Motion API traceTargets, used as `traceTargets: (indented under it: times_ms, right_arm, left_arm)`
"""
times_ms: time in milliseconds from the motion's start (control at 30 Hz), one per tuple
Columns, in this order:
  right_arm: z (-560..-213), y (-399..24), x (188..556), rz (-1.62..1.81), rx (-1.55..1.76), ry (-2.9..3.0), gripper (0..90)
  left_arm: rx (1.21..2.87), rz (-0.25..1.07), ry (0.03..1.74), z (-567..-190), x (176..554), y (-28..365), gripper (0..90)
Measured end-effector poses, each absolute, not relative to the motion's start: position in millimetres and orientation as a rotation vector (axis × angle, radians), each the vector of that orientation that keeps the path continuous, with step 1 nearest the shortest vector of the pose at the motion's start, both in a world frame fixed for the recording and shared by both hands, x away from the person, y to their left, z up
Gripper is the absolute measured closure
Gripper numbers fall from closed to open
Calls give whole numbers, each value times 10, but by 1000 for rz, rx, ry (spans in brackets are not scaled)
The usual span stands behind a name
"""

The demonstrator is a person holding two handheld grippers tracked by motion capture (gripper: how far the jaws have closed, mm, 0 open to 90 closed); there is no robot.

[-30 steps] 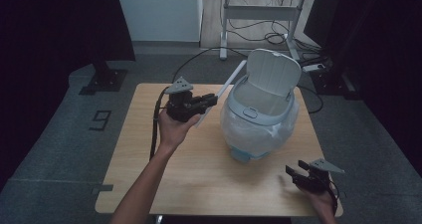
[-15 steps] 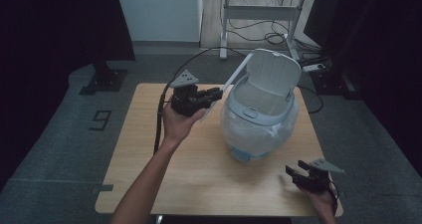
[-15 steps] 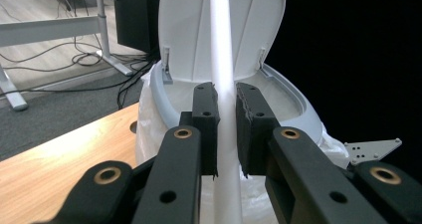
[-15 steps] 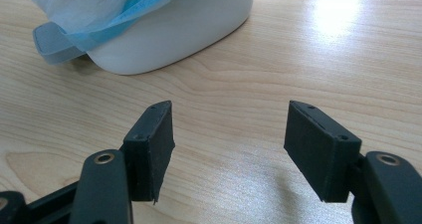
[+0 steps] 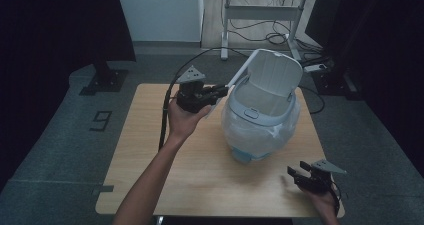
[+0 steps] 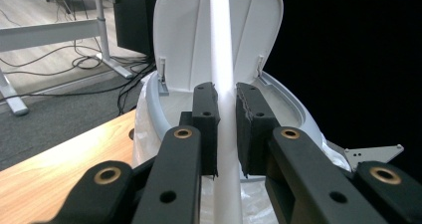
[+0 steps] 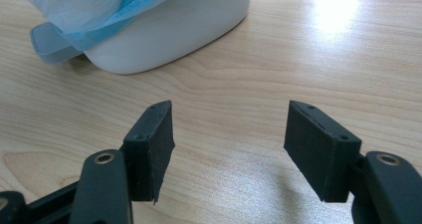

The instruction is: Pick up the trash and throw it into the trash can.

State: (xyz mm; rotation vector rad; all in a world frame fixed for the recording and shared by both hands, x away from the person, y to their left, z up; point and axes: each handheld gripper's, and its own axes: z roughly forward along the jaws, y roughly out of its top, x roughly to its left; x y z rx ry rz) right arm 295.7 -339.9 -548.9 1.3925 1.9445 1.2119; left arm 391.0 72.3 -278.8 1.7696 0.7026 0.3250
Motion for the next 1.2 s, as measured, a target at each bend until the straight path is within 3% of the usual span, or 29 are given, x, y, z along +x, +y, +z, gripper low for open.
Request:
traceTargets:
  times_ms: [1200]
  right_arm:
    - [-5509, -3431, 2951, 1230, 1410, 1940, 354]
  left_arm:
    - [1784, 278, 689, -2739, 4228, 286, 801]
